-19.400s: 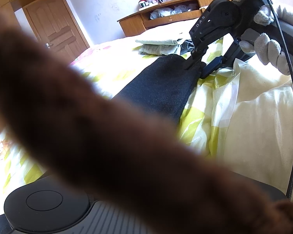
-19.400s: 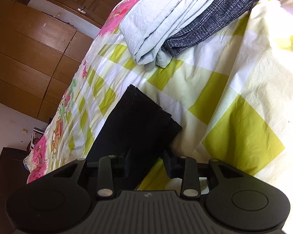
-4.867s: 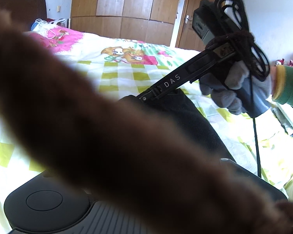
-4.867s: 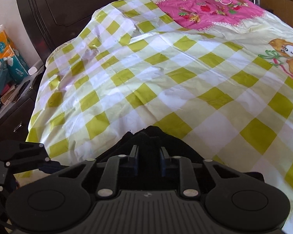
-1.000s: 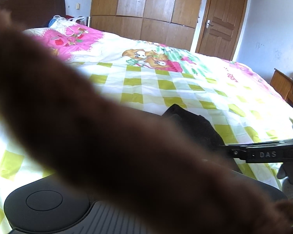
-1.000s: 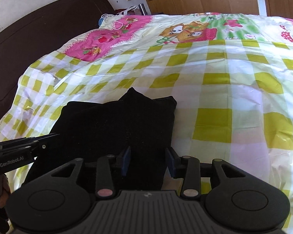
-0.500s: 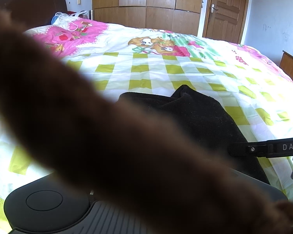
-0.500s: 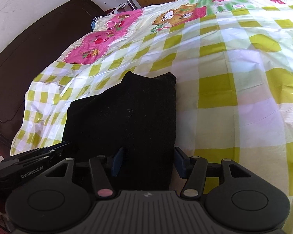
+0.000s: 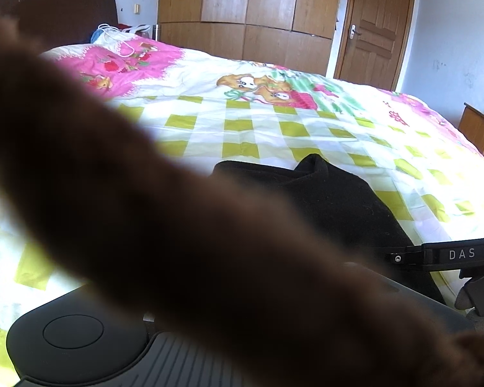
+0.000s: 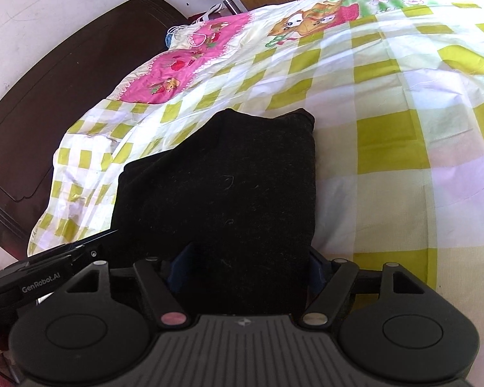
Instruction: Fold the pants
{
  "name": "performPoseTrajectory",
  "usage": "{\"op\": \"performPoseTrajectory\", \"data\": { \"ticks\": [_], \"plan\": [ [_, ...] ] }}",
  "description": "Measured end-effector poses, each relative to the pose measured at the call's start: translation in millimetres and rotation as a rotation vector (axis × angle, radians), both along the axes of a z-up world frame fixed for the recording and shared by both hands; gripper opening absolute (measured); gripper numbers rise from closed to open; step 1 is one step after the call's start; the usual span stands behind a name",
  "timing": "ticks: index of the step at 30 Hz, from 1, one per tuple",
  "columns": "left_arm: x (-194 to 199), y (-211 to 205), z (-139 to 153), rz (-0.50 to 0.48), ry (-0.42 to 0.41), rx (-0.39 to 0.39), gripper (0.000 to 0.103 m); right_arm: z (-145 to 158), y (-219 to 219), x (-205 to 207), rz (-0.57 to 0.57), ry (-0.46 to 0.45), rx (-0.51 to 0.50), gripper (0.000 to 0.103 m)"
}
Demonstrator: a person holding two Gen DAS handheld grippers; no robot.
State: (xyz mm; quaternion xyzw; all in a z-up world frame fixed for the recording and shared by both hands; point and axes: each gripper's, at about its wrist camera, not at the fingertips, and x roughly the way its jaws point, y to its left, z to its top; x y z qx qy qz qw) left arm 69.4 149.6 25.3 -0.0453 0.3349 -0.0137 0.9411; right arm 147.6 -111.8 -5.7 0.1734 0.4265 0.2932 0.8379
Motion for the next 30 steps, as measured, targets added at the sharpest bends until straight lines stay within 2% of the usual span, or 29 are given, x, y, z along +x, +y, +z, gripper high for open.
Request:
{"op": "performPoseTrajectory", "data": {
  "ticks": [4, 7, 9, 11, 14, 16, 18, 24, 30],
  "plan": [
    [6, -6, -13, -0.007, 0.029, 0.063, 0.032, 0, 7, 2, 0.024, -0.019, -0.027, 0.084],
    [-3, 2, -9, 0.003, 0.010, 0.029, 0.032, 0, 6, 1, 0.034, -0.027, -0.026, 0.084],
    [-1, 6, -12, 0.027, 0.020, 0.048, 0.032, -1, 6, 1, 0.038, -0.026, -0.031, 0.084],
    [7, 9, -22, 0.030, 0.050, 0.029, 0.032, -2, 11, 4, 0.041, -0.021, -0.046, 0.083],
    [13, 12, -31, 0.043, 0.069, 0.012, 0.032, -5, 14, 5, 0.030, 0.008, -0.030, 0.069],
    [12, 12, -30, 0.049, 0.075, 0.005, 0.032, -2, 10, 3, 0.036, 0.014, -0.011, 0.052],
    [9, 4, -28, 0.042, 0.074, 0.035, 0.029, 2, 2, 0, 0.039, 0.023, 0.011, 0.046],
    [12, -29, -24, -0.014, 0.073, 0.035, 0.028, 0, -35, -12, -0.015, 0.050, 0.028, 0.043],
    [16, -81, -22, -0.128, 0.072, -0.010, 0.029, 19, -83, -18, -0.098, 0.012, -0.096, 0.043]
  ]
}}
